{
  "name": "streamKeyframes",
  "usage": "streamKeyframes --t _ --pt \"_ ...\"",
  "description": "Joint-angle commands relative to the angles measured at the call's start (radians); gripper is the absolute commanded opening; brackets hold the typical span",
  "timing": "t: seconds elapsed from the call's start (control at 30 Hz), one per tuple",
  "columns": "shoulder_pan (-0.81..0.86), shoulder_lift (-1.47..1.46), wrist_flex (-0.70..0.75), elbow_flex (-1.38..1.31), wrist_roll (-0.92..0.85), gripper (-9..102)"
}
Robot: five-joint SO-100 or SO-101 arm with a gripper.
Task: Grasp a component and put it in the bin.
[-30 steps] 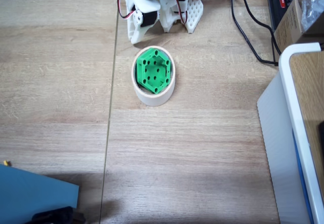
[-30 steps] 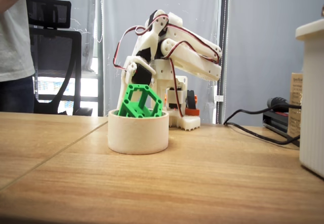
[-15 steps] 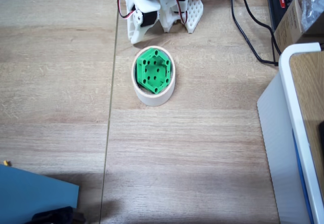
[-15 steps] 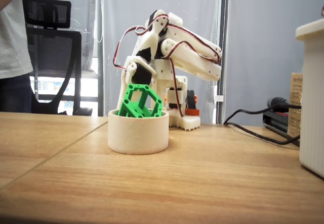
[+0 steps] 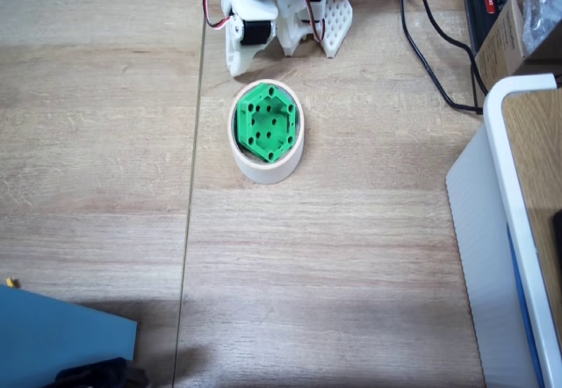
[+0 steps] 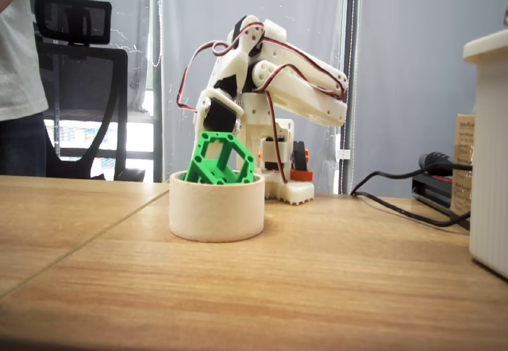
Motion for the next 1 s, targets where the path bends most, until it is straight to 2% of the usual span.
streamKeyframes --t 0.0,0.97 --pt "0.006 0.005 0.011 0.008 0.017 0" --pt "-0.005 0.002 0.011 0.008 0.017 0"
